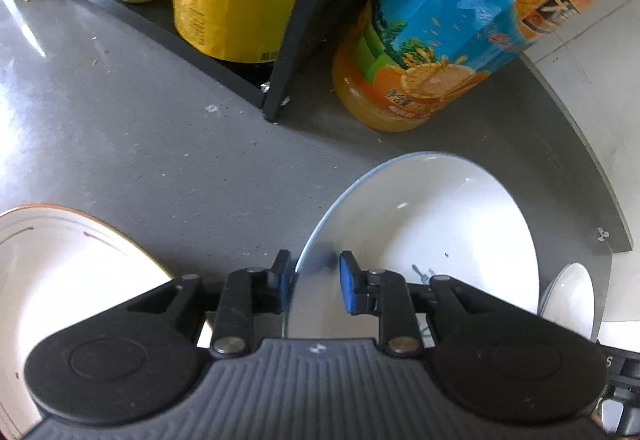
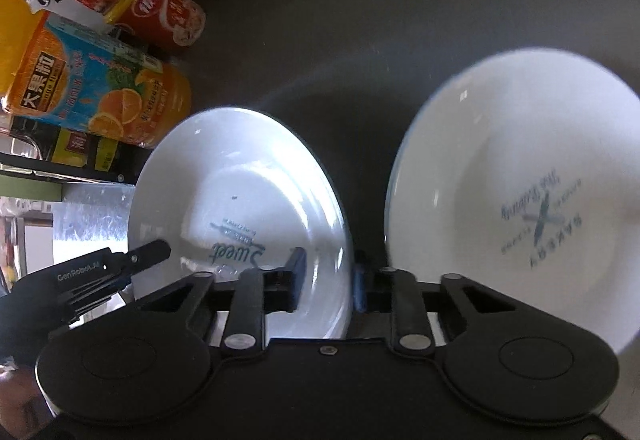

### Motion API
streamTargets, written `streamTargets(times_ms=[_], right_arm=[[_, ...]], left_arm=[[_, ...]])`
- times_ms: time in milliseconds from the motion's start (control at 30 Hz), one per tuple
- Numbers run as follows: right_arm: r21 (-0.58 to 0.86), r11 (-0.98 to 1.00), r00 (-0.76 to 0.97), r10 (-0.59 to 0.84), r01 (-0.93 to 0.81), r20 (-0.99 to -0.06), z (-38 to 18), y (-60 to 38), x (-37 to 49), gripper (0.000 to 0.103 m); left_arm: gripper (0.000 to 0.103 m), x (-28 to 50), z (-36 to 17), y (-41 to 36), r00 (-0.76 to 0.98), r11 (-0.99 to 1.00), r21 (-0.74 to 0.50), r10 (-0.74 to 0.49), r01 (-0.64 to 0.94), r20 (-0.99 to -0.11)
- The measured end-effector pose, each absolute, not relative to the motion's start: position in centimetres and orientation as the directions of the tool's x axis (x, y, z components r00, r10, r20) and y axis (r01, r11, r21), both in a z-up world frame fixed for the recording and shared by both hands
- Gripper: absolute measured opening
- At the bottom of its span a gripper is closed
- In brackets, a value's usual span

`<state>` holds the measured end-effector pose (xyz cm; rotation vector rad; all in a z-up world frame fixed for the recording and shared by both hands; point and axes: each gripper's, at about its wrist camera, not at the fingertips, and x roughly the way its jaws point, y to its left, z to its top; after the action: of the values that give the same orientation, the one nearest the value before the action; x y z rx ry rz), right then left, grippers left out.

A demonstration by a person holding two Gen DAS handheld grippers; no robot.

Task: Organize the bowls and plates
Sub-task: 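Close both grippers on the rim of the 'Sweet' plate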

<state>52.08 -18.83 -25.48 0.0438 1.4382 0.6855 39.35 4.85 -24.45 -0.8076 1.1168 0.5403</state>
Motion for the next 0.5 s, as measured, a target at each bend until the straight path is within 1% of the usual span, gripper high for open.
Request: streamTargets(times_ms=[33,200,433,500], right_arm=[[0.429,0.803,-0.016,0.465,-0.413,-0.885,-25.4,-18.9,52.2,0.017],[0.434,0.752,0.029,0.514,-0.496,-0.857,-24.1,-19.2,52.3,0.017],[0.455,0.711,0.058,0.569,-0.537,-0.820,-22.6,-19.4,51.7,0.011],[0.456,0.704,0.059,0.574,-0.544,-0.816,-22.0,-19.4,51.3,0.011]], left_arm=[[0.024,39.2,-24.3,5.0,0.365,0.606,-0.296,-0.010,-0.739,-0.931],[0.024,39.2,-22.7,5.1,0.406,0.624,-0.312,0.009,-0.716,-0.914],[0.024,38.5,-20.9,6.0,0.438,0.615,-0.341,0.007,-0.710,-0.899],[0.024,37.6,-20.3,6.4,0.448,0.610,-0.352,0.005,-0.710,-0.894]])
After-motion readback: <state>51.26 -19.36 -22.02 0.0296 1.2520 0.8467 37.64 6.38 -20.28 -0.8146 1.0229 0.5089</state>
